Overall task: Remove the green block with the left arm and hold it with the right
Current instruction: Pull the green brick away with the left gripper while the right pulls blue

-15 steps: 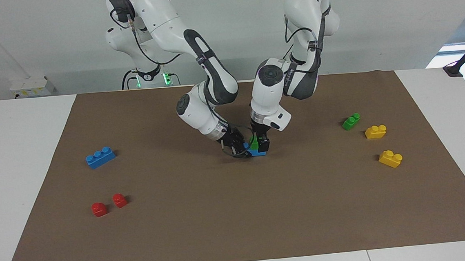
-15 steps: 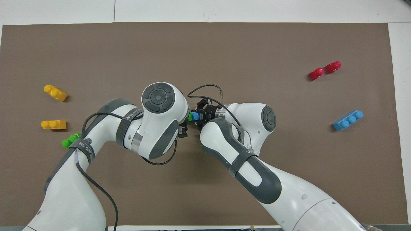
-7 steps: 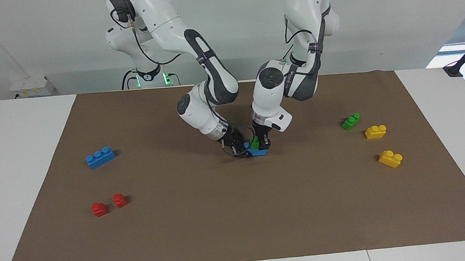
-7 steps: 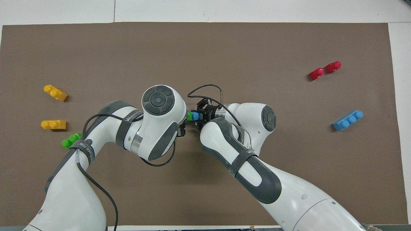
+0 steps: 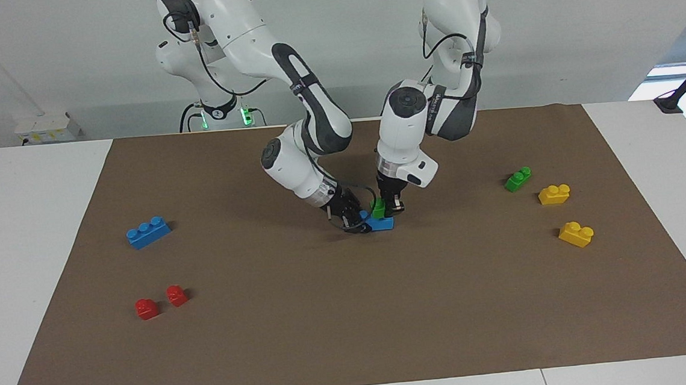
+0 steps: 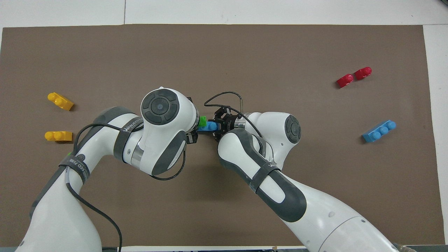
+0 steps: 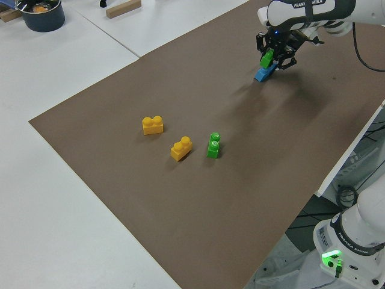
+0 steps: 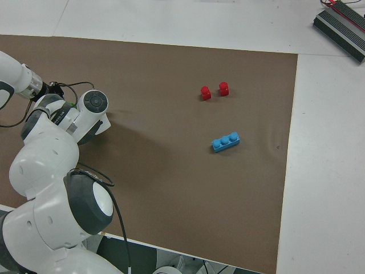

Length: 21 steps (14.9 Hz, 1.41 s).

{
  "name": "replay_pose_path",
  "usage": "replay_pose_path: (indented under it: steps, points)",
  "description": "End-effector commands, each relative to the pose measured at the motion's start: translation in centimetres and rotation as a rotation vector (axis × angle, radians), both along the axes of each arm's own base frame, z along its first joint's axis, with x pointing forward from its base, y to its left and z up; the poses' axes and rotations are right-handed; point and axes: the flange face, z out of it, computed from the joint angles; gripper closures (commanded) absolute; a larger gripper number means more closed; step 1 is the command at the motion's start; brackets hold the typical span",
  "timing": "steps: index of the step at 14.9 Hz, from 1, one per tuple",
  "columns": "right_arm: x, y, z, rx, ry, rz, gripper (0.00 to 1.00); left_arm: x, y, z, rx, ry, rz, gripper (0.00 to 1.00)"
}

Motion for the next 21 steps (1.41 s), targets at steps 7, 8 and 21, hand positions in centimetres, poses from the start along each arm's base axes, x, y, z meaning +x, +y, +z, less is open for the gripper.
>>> replay_pose_path:
  steps: [7, 8, 21]
  points:
    - [3.1, -2.7, 0.9, -0.001, -0.058, -0.015, 1.00, 1.9, 9.5, 6.7, 0.047, 0.031, -0.314, 1.00]
    - [3.2, -2.9, 1.1, -0.025, -0.093, 0.022, 1.00, 2.3, 11.0, 6.7, 0.050, 0.031, -0.382, 1.00]
    - [7.7, -30.0, 5.2, -0.007, 0.035, 0.196, 1.00, 7.9, 29.4, -0.6, 0.050, -0.027, -0.676, 1.00]
